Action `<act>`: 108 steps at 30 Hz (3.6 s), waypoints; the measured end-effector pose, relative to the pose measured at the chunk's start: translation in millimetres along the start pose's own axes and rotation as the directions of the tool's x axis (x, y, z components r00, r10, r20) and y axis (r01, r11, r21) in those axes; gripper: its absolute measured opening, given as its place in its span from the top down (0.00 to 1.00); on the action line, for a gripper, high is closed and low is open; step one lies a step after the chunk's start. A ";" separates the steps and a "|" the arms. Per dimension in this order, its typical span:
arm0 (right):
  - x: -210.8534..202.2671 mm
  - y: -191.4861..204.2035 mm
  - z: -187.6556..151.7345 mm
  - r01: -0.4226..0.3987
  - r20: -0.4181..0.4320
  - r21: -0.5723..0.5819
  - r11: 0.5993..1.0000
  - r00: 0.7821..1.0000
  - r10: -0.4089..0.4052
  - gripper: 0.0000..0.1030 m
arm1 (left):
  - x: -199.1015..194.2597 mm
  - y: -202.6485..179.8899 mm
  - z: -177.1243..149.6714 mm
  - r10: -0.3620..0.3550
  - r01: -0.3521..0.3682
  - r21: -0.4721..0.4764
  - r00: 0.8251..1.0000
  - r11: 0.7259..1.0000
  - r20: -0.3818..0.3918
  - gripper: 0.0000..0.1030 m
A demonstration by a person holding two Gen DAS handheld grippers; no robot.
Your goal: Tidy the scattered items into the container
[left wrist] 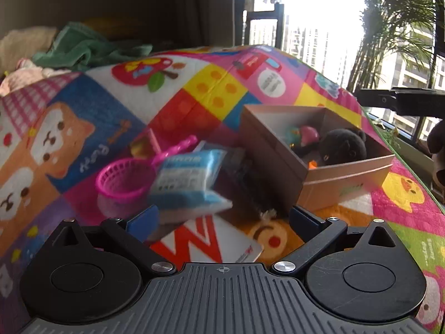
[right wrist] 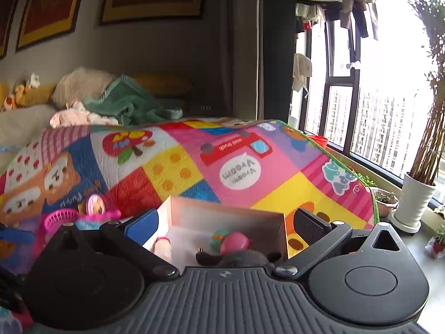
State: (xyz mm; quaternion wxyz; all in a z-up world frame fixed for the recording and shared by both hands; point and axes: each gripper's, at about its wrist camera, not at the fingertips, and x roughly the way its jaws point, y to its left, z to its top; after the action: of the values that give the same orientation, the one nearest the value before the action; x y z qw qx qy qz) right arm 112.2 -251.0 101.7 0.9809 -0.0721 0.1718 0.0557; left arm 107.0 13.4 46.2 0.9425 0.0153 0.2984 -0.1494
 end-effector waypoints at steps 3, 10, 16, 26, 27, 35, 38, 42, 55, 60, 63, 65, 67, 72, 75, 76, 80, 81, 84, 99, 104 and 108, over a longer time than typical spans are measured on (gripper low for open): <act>-18.2 32.3 -22.5 -0.027 0.016 -0.135 0.990 0.999 0.029 0.00 | -18.8 16.8 -26.8 0.037 -0.037 -0.032 0.999 0.999 0.004 0.00; -32.2 114.6 -39.2 -0.256 -0.095 -0.272 0.927 0.966 0.239 0.09 | -50.8 55.9 -57.9 0.224 -0.201 -0.247 0.972 0.948 0.067 0.00; 1.6 162.1 -15.8 -0.333 -0.149 -0.234 0.913 0.941 0.305 0.34 | -56.2 67.3 -62.9 0.211 -0.172 -0.328 0.974 0.929 0.087 0.00; 122.3 184.4 10.9 -0.287 -0.297 0.052 0.957 0.910 0.289 0.15 | -55.8 75.3 -68.3 0.192 -0.137 -0.402 0.976 0.905 0.099 0.00; 130.0 187.8 7.5 -0.292 -0.323 0.059 0.955 0.899 0.295 0.14 | -56.0 76.7 -68.8 0.188 -0.131 -0.411 0.977 0.902 0.102 0.00; 97.5 204.7 -8.0 -0.339 -0.344 -0.138 0.931 0.898 0.275 0.50 | -55.0 83.8 -70.2 0.182 -0.119 -0.453 0.979 0.884 0.098 0.00; 55.3 184.0 -10.6 -0.356 -0.304 -0.134 0.925 0.903 0.304 0.52 | -54.7 87.9 -70.8 0.182 -0.117 -0.474 0.979 0.873 0.093 0.00; -7.6 143.0 -24.0 -0.347 -0.268 -0.115 0.931 0.913 0.307 0.52 | -53.7 90.4 -70.8 0.183 -0.120 -0.487 0.980 0.865 0.083 0.00; -91.1 9.6 -100.4 -0.006 -0.228 0.041 0.999 0.974 0.015 0.39 | -25.4 33.8 -40.4 0.001 -0.006 -0.324 1.000 0.946 -0.016 0.00; -88.6 0.2 -111.5 0.040 -0.169 0.126 0.991 0.985 -0.018 0.05 | 10.8 -9.9 -19.4 0.056 -0.082 -0.225 0.991 0.971 -0.119 0.00; -82.6 -2.3 -120.6 0.029 -0.195 0.174 0.984 0.981 0.005 0.02 | 25.5 -22.4 -14.2 0.089 -0.116 -0.170 0.984 0.979 -0.155 0.00; -78.8 -3.5 -129.1 0.023 -0.223 0.194 0.981 0.975 0.021 0.00 | 30.9 -26.8 -12.9 0.108 -0.132 -0.137 0.980 0.982 -0.167 0.00; -74.4 -6.8 -138.6 0.022 -0.255 0.223 0.975 0.966 0.037 0.00 | 34.3 -29.8 -12.5 0.126 -0.147 -0.110 0.976 0.983 -0.175 0.00; -74.9 0.1 -146.3 0.039 -0.234 0.185 0.982 0.972 0.006 0.00 | 40.5 -35.8 -12.7 0.175 -0.186 -0.049 0.969 0.981 -0.172 0.00; -74.9 5.6 -149.3 0.057 -0.215 0.159 0.986 0.976 -0.022 0.00 | 44.5 -35.8 -12.4 0.192 -0.200 -0.034 0.969 0.979 -0.156 0.00; -75.1 5.4 -149.8 0.058 -0.210 0.161 0.985 0.978 -0.023 0.00 | 45.0 -35.1 -12.0 0.193 -0.200 -0.035 0.969 0.979 -0.154 0.00; -76.5 6.8 -153.2 0.063 -0.184 0.161 0.985 0.982 -0.033 0.00 | 45.6 -33.3 -11.8 0.190 -0.197 -0.031 0.971 0.980 -0.144 0.00; -77.0 7.2 -154.1 0.067 -0.176 0.160 0.985 0.984 -0.038 0.00 | 45.2 -33.2 -12.2 0.189 -0.195 -0.029 0.972 0.980 -0.142 0.00; -77.5 7.8 -155.3 0.070 -0.165 0.160 0.985 0.985 -0.043 0.00 | 43.7 -32.4 -13.7 0.185 -0.190 -0.027 0.974 0.981 -0.133 0.02; -77.6 9.6 -155.9 0.077 -0.161 0.156 0.985 0.986 -0.051 0.00 | 3.5 -54.6 -41.7 0.024 -0.014 0.074 0.991 0.997 -0.131 0.05; -76.4 9.7 -153.5 0.080 -0.183 0.159 0.984 0.982 -0.050 0.00 | -29.0 -76.7 -67.6 -0.101 0.122 0.151 0.986 0.981 -0.135 0.05; -75.4 8.4 -149.8 0.080 -0.219 0.174 0.982 0.975 -0.041 0.00 | -37.8 -78.3 -78.8 -0.136 0.149 0.140 0.985 0.979 -0.103 0.05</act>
State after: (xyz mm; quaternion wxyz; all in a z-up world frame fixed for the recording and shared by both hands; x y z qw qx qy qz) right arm -8.7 -273.1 -12.7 0.9603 0.0067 0.2788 0.0018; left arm 10.9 -41.8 7.7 0.9107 0.0702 0.3306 -0.2373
